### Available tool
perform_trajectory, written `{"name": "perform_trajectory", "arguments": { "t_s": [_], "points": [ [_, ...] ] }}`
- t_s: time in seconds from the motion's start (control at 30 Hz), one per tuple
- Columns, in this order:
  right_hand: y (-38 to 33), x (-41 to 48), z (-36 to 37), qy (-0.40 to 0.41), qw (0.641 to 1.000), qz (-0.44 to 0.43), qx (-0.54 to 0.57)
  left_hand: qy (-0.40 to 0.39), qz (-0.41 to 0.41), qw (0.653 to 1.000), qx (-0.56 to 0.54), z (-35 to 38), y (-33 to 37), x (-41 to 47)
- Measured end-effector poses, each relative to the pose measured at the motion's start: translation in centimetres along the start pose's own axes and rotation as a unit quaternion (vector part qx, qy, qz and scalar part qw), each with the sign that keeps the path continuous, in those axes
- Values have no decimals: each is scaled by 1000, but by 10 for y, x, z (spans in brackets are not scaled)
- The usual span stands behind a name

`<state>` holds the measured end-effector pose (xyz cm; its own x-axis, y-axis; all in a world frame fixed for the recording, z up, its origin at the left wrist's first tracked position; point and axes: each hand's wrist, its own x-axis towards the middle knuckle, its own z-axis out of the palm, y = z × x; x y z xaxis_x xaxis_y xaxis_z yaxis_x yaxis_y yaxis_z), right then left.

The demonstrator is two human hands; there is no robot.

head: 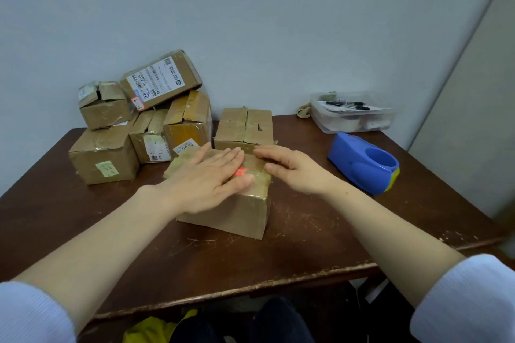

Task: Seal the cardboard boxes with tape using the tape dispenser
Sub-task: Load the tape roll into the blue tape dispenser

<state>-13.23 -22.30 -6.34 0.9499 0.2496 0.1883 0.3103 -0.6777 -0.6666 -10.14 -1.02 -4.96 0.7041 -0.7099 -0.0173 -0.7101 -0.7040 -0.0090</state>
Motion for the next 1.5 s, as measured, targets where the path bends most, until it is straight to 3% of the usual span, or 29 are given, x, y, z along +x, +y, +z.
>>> {"name": "perform_trajectory", "arguments": {
  "t_s": [0.17,0.3,0.43,0.5,0.57,0.77,0.87,0.97,1.07,1.13,1.3,1.5],
  "points": [
    [14,-18,-12,137,987,81,37,-5,-10,1000,-15,6,11,14],
    [55,-26,-32,210,943,222,-134,-51,-17,998,-18,2,10,13],
    [101,-33,-54,174,838,402,-326,-55,-18,998,-26,3,13,14],
    [112,-34,-61,143,819,434,-347,-51,-24,998,-32,4,12,15],
    [114,-32,-71,118,826,434,-339,-52,-37,997,-34,3,14,15],
    [100,-29,-90,67,868,421,-255,-35,-84,995,-44,3,28,8],
    [88,-29,-87,119,896,394,-168,-35,-91,992,-75,-3,30,5],
    [54,-29,-90,204,915,347,-10,-43,-90,984,-146,-15,20,-2],
    [27,-31,-93,277,882,308,224,-47,-72,995,-43,-15,1,-7],
    [17,-32,-92,286,855,292,319,-52,-83,995,-9,-8,-3,-11],
    [-1,-27,-82,262,849,242,391,-27,-126,992,-5,4,11,-14],
    [-11,-19,-77,199,855,237,416,-12,-153,985,-77,-15,-3,-25]
  ]
}}
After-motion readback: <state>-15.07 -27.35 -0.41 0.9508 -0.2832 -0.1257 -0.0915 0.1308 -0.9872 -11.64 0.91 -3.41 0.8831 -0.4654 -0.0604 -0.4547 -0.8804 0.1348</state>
